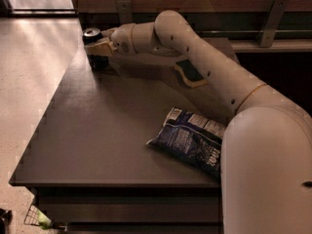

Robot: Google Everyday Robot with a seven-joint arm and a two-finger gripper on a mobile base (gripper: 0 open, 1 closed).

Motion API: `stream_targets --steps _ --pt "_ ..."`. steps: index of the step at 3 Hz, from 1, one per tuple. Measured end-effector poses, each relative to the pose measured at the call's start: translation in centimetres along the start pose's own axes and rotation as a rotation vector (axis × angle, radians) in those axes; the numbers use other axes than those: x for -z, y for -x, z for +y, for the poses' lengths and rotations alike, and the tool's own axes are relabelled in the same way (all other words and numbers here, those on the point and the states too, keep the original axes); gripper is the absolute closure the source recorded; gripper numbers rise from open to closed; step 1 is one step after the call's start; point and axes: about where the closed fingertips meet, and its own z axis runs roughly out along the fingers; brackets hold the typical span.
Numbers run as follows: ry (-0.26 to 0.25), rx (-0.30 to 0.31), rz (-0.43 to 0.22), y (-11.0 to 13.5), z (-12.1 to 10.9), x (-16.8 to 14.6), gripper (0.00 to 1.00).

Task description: Pick pepsi can

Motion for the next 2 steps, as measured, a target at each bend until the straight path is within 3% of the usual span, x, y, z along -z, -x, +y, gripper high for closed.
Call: stream_targets --steps 1,2 --pt "0.035 0.001 -0.033 1.1 1.54 -1.22 0.72" --pt "0.038 0.001 -0.032 1.08 1.68 -1.44 0.95"
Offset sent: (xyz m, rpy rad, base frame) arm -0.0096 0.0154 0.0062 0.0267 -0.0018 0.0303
